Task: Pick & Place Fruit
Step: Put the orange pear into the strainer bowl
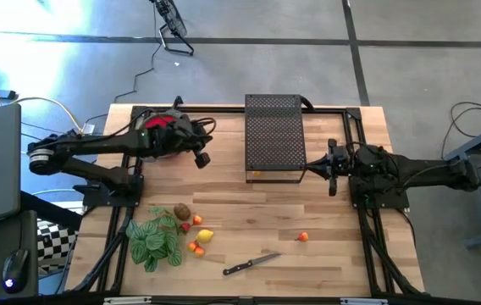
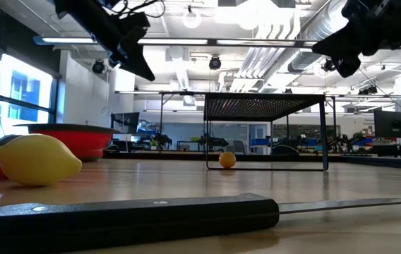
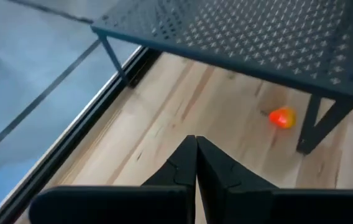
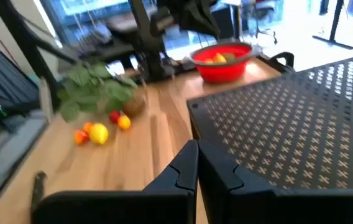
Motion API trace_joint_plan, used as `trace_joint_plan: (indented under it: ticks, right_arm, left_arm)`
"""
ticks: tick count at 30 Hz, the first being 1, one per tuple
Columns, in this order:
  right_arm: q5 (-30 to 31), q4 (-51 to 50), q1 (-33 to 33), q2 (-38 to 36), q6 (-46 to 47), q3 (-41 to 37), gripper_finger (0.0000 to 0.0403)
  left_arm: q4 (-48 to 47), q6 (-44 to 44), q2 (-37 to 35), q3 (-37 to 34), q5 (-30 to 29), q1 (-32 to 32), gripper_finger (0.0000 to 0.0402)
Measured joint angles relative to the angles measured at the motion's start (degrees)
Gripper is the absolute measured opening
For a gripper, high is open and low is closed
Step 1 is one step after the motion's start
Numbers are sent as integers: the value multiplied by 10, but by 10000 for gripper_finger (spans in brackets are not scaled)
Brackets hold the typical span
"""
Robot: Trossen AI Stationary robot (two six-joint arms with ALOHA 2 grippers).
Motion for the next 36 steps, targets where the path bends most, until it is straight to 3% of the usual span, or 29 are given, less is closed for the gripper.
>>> trace_joint_plan:
  ticks: [5,12,21,26,31,36]
  right_arm:
    - [67,-47,52,59,-11,54,2]
    - [137,-81,129,152,-6,115,2]
    - [199,-261,224,289,137,219,2]
    - [186,-332,268,365,213,277,2]
    - [149,-347,313,431,221,313,2]
    - [52,-350,339,475,287,313,2]
  left_arm:
    - [65,4,-30,-36,29,-22,1]
    - [65,20,-47,-39,28,-77,1]
    - [86,59,-47,-39,27,-147,1]
    - [86,65,-47,-39,26,-154,1]
    - [86,69,-47,-39,26,-154,1]
    - [84,80,-47,-39,28,-154,1]
